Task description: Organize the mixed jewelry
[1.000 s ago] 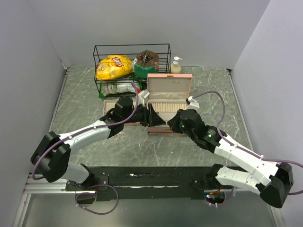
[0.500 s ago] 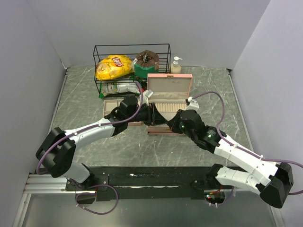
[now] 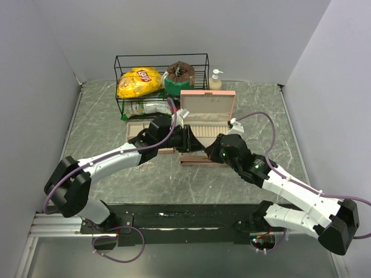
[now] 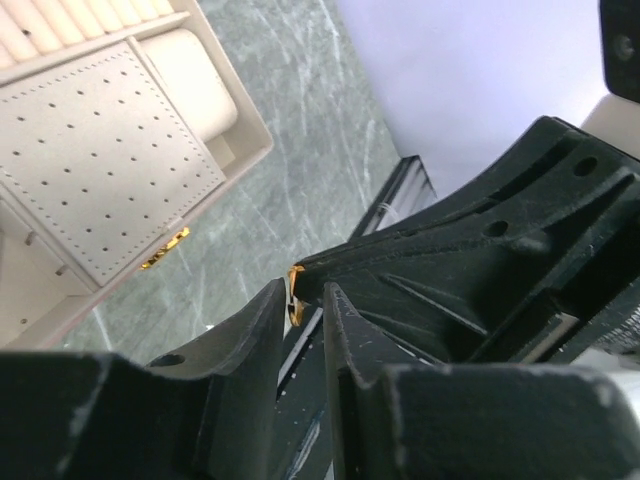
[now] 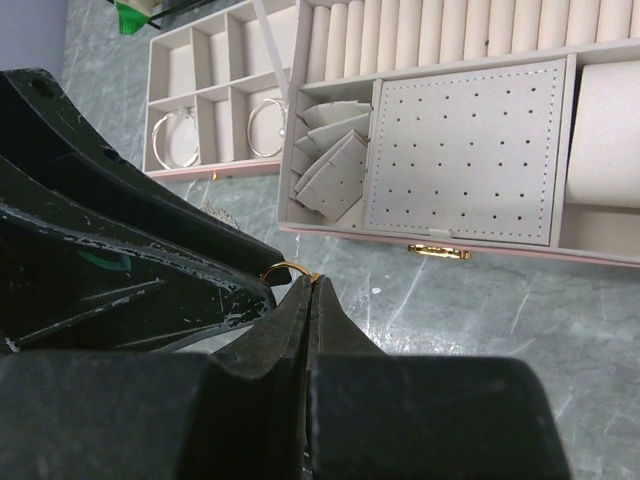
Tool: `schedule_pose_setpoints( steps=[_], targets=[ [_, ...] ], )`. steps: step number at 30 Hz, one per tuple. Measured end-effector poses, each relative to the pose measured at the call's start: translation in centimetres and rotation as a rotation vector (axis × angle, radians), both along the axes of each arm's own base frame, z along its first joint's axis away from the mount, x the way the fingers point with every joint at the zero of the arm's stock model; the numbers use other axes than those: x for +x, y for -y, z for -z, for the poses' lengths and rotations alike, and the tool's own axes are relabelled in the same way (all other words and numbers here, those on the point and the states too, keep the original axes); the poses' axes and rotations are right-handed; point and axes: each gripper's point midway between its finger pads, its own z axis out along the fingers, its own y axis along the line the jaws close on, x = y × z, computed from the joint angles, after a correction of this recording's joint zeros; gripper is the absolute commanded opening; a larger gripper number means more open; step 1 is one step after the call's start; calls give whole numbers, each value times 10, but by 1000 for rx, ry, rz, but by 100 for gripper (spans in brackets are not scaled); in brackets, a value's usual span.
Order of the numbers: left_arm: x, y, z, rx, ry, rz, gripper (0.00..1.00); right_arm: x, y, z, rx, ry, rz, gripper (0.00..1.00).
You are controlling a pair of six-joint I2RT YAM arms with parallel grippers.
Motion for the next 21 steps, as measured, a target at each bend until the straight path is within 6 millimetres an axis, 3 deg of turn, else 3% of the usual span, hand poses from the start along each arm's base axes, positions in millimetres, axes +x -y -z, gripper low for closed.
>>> schedule_pose_setpoints(
  steps=[17,21],
  targets=[
    [6,-3,4,116,32,-47,25,1,1,-1,-1,4,6,1],
    [7,-2,1,119,46,-49,21,1,1,-1,-1,5,6,1]
  ],
)
